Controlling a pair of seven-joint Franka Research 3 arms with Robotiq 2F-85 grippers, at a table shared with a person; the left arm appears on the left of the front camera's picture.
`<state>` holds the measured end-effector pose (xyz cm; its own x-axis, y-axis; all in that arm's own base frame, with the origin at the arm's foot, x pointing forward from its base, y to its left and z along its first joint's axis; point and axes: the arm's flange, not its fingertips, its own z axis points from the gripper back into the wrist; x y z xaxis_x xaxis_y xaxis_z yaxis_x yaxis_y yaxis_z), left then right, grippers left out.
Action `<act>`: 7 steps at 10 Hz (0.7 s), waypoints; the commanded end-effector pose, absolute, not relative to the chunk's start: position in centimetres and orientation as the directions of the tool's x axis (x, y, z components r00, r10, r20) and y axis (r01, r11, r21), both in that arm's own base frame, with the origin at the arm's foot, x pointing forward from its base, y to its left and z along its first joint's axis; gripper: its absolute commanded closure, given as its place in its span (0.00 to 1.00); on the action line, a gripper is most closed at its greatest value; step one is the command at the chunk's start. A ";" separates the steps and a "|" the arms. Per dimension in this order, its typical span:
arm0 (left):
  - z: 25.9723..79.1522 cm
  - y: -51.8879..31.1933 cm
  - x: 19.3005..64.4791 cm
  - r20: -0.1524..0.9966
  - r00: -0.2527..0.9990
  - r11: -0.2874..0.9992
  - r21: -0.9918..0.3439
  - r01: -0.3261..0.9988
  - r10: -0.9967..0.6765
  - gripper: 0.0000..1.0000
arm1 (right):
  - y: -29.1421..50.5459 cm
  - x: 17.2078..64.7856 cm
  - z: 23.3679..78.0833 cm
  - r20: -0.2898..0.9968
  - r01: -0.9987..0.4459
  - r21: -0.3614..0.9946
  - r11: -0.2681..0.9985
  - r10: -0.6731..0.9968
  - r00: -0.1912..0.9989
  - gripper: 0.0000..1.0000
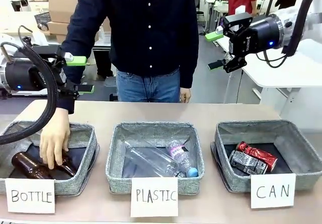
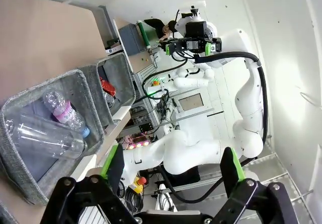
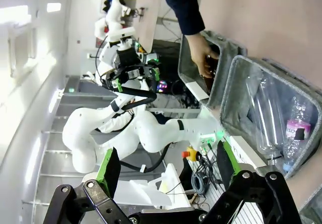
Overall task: Sort the can waste into the basket.
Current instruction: Pick up the can waste from the table and place it in the right Fabric basket.
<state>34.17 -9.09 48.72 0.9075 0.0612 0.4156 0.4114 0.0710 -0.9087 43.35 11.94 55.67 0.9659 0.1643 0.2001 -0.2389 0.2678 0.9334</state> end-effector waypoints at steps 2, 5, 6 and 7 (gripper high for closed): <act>49.1 -8.7 34.1 0.405 0.913 0.065 -0.913 0.402 0.044 0.00 | 11.8 43.3 55.7 0.210 -0.253 0.928 0.274 0.179 0.961 0.00; 49.1 -8.7 34.1 0.405 0.913 0.065 -0.913 0.402 0.044 0.00 | 11.8 43.3 55.7 0.210 -0.253 0.928 0.274 0.179 0.961 0.00; 49.1 -8.7 34.1 0.405 0.913 0.065 -0.913 0.402 0.044 0.00 | 11.8 43.3 55.7 0.210 -0.253 0.928 0.274 0.179 0.961 0.00; 49.1 -8.7 34.1 0.405 0.913 0.065 -0.913 0.402 0.044 0.00 | 11.8 43.3 55.7 0.210 -0.253 0.928 0.274 0.179 0.961 0.00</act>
